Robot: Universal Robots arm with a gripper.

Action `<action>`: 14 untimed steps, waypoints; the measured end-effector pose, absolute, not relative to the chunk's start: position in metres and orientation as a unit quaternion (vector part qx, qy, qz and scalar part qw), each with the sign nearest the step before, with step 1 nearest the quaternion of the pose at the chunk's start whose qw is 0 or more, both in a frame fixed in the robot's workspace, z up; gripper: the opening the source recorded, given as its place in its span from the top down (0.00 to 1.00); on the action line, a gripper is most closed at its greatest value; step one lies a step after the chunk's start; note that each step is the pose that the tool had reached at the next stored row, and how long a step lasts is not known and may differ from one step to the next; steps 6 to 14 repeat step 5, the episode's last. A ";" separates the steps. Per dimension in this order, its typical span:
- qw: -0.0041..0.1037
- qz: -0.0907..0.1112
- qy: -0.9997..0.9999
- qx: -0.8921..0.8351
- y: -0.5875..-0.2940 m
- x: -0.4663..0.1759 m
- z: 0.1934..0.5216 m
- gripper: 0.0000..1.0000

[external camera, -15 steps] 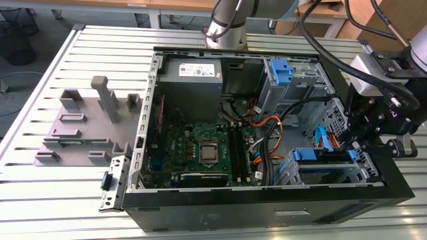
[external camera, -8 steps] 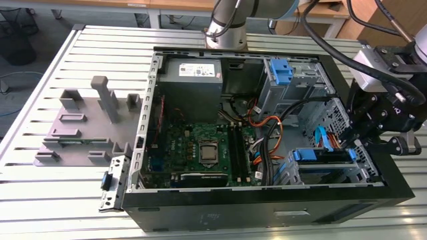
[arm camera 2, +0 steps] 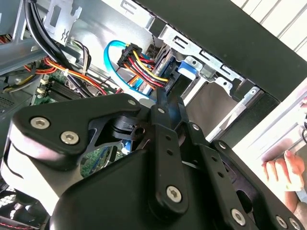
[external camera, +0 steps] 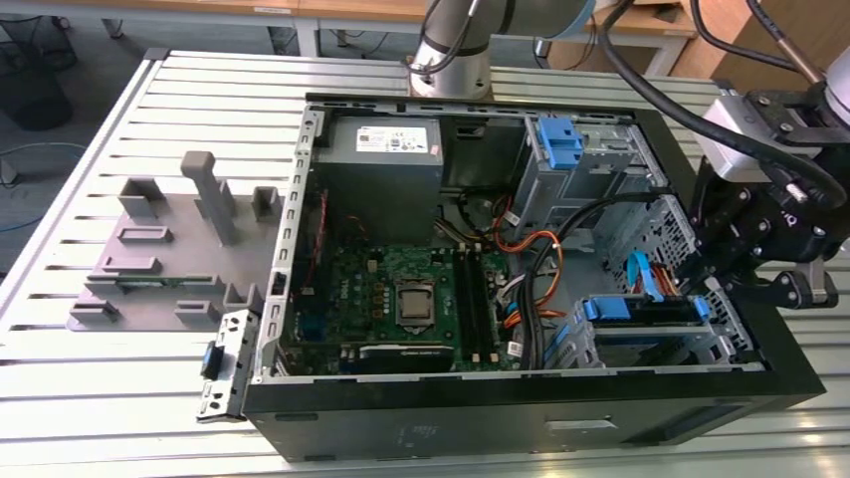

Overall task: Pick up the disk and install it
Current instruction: 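Insert the second disk wire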

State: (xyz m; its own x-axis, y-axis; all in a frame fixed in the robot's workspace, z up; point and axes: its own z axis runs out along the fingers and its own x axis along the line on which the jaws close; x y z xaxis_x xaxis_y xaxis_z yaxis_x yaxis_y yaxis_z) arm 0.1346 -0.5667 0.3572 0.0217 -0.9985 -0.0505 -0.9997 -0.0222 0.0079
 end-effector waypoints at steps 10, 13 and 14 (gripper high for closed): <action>0.015 0.021 0.699 -0.715 -0.567 0.135 0.357 0.76; 0.015 0.021 0.699 -0.715 -0.567 0.135 0.357 0.76; 0.015 0.021 0.699 -0.715 -0.567 0.135 0.357 0.76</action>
